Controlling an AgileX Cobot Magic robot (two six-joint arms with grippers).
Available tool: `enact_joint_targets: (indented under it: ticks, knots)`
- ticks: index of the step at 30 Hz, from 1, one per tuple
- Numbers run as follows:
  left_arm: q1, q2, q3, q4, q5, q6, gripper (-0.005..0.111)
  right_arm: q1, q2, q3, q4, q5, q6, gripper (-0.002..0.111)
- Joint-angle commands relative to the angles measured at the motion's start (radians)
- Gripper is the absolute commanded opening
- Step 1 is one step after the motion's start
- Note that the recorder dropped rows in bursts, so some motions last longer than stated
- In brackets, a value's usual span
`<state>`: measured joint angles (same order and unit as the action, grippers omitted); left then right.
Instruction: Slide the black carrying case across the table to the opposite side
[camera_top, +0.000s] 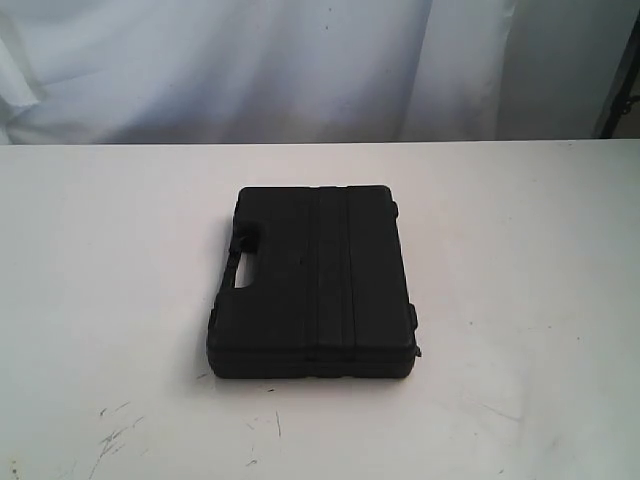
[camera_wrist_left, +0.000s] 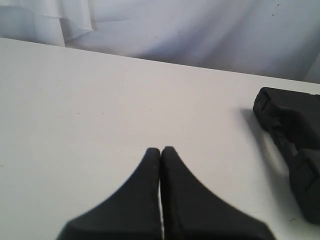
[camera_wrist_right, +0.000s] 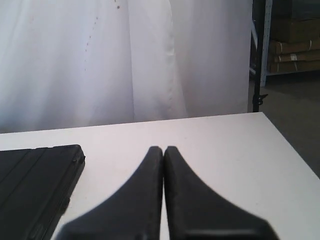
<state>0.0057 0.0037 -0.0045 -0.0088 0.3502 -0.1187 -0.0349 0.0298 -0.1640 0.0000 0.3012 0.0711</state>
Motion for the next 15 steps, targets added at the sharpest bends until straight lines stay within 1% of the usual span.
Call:
enact_joint_targets:
  ticks: [1,4,7,9,15]
  knots:
    - [-0.006,-0.004,0.004,0.000,-0.002,-0.004,0.000,-0.007,-0.030,0.086,0.016,-0.052,-0.008,0.000]
    - [-0.006,-0.004,0.004,0.000,-0.002,-0.004,0.000,-0.007,-0.030,0.154,0.037,-0.095,-0.008,0.000]
    - [-0.006,-0.004,0.004,0.000,-0.002,-0.004,0.000,-0.007,-0.030,0.164,0.040,-0.097,-0.004,0.000]
    - [-0.006,-0.004,0.004,0.000,-0.002,-0.004,0.000,-0.007,-0.030,0.164,0.038,-0.041,-0.006,0.000]
    - [-0.006,-0.004,0.004,0.000,-0.002,-0.001,0.000,-0.007,-0.030,0.164,0.037,0.029,-0.044,0.000]
